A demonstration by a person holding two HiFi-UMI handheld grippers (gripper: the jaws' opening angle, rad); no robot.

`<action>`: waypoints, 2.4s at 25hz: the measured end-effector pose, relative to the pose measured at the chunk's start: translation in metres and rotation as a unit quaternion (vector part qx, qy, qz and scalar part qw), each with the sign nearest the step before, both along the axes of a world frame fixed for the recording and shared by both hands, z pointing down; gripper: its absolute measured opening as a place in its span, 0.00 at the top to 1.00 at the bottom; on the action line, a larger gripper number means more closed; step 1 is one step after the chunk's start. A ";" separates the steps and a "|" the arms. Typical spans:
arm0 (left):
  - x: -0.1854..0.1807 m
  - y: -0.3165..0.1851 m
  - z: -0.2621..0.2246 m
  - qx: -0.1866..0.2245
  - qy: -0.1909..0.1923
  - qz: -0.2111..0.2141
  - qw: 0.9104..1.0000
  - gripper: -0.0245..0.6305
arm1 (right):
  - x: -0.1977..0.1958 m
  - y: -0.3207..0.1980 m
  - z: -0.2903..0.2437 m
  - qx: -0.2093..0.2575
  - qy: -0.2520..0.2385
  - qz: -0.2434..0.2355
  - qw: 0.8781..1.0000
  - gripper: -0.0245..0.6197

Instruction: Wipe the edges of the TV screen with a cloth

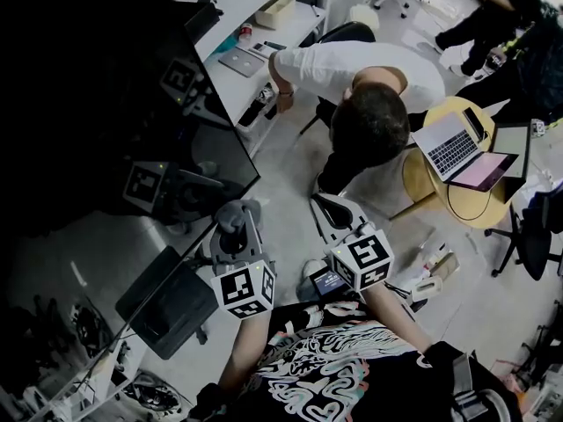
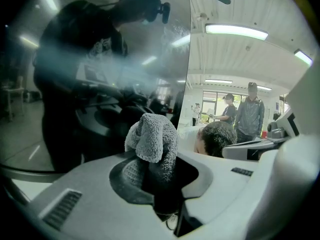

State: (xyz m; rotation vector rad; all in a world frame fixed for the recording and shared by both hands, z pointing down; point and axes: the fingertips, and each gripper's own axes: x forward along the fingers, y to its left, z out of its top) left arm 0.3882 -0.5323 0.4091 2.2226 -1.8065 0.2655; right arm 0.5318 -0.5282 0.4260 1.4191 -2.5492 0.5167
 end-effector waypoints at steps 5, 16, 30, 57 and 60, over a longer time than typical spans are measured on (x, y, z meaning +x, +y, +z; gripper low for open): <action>0.011 -0.014 0.004 -0.006 0.001 0.002 1.000 0.85 | 0.007 -0.007 -0.004 0.003 0.000 -0.002 1.000 0.92; 0.039 -0.028 0.004 -0.003 0.004 0.005 1.000 0.85 | 0.038 -0.009 -0.004 0.002 0.002 -0.001 1.000 0.92; 0.066 -0.007 -0.008 0.022 -0.041 0.073 0.996 0.85 | 0.024 0.002 -0.007 0.009 0.000 -0.048 0.999 0.92; -0.032 0.284 -0.038 0.072 -0.045 -0.068 0.994 0.85 | -0.067 0.259 -0.052 0.121 -0.010 -0.197 0.973 0.92; -0.027 0.315 -0.035 0.074 -0.038 -0.078 0.994 0.85 | -0.054 0.291 -0.050 0.124 0.000 -0.199 0.972 0.92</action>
